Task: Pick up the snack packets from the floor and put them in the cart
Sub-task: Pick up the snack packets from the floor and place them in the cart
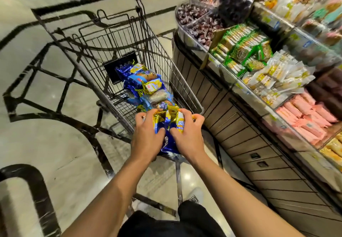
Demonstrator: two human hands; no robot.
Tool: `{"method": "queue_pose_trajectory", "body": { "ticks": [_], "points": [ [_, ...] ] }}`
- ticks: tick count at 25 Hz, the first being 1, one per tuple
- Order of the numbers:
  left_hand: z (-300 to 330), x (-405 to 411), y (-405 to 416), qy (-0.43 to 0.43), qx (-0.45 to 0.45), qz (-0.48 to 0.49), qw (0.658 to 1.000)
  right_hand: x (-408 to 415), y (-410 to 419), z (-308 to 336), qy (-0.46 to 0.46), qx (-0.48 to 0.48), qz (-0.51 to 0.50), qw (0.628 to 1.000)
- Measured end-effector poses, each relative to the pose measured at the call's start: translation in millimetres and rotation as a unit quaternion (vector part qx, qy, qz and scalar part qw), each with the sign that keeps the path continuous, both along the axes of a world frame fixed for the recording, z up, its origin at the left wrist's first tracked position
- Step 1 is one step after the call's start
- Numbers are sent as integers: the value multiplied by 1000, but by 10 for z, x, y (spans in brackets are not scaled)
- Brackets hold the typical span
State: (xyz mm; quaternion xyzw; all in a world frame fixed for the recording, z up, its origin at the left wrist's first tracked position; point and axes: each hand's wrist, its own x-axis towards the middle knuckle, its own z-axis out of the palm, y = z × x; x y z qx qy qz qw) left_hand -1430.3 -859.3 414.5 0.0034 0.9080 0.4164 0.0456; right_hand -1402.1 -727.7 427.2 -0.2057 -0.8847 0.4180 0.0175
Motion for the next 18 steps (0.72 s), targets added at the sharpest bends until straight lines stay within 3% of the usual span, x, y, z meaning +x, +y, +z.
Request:
{"method": "queue_pose_trajectory", "body": {
  "ticks": [8,18],
  "points": [
    [72,-54,-1287,-8,-3,91,996,-272,-1199,90,-3,-6,71,997],
    [162,-838,-2037,-13,-13,116,993,-1172,-1984,101,15,-16,139,990]
  ]
}}
